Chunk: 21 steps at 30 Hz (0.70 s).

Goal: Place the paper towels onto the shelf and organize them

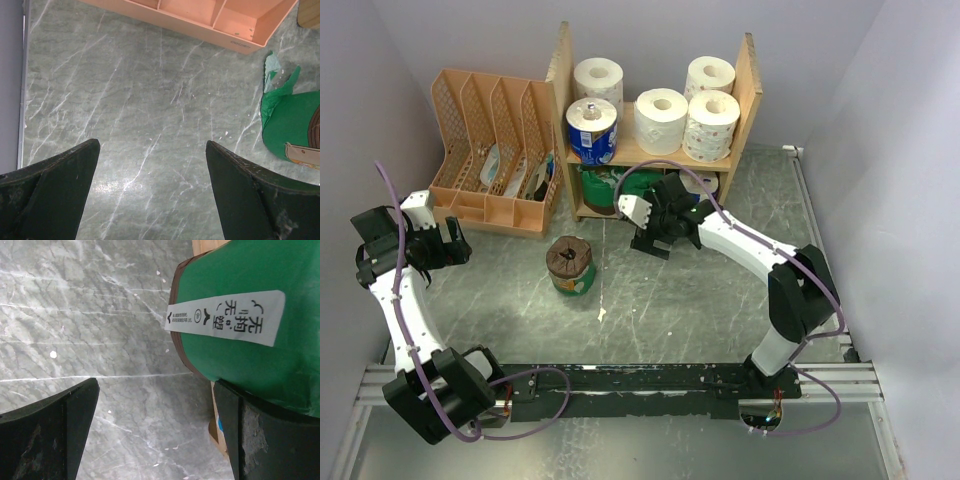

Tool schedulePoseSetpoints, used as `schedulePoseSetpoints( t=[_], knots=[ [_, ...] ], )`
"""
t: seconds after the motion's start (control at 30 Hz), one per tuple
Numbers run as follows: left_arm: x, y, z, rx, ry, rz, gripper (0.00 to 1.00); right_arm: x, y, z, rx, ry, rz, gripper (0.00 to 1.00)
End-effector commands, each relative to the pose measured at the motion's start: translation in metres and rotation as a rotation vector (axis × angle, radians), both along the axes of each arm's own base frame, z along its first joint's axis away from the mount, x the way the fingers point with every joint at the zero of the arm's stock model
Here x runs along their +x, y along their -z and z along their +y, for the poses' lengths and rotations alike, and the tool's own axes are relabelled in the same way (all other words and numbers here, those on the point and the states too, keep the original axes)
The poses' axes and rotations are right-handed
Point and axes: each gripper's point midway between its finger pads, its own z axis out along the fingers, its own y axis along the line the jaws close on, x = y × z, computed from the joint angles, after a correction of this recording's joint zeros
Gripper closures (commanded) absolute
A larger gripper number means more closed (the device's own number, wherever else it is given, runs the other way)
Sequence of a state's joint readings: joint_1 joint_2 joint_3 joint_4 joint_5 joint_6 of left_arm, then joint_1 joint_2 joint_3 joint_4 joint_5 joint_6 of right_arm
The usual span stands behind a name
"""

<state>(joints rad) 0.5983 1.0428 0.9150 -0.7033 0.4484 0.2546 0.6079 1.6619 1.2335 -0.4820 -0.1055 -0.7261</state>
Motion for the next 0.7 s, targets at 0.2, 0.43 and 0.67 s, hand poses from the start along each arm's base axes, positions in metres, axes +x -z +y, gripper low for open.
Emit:
schedulePoseSetpoints(
  t=[0.2, 0.43, 0.67],
  knots=[
    [0.0, 0.003, 0.001, 0.001, -0.004, 0.003, 0.0, 0.034, -0.014, 0.01, 0.015, 0.017, -0.108, 0.0],
    [0.0, 0.003, 0.001, -0.002, 0.0, 0.003, 0.0, 0.036, -0.012, -0.007, -0.03, 0.07, -0.139, 0.0],
    [0.0, 0.002, 0.0, -0.001, 0.002, 0.0, 0.0, 0.001, -0.025, -0.019, -0.042, 0.026, -0.054, 0.0]
  ],
)
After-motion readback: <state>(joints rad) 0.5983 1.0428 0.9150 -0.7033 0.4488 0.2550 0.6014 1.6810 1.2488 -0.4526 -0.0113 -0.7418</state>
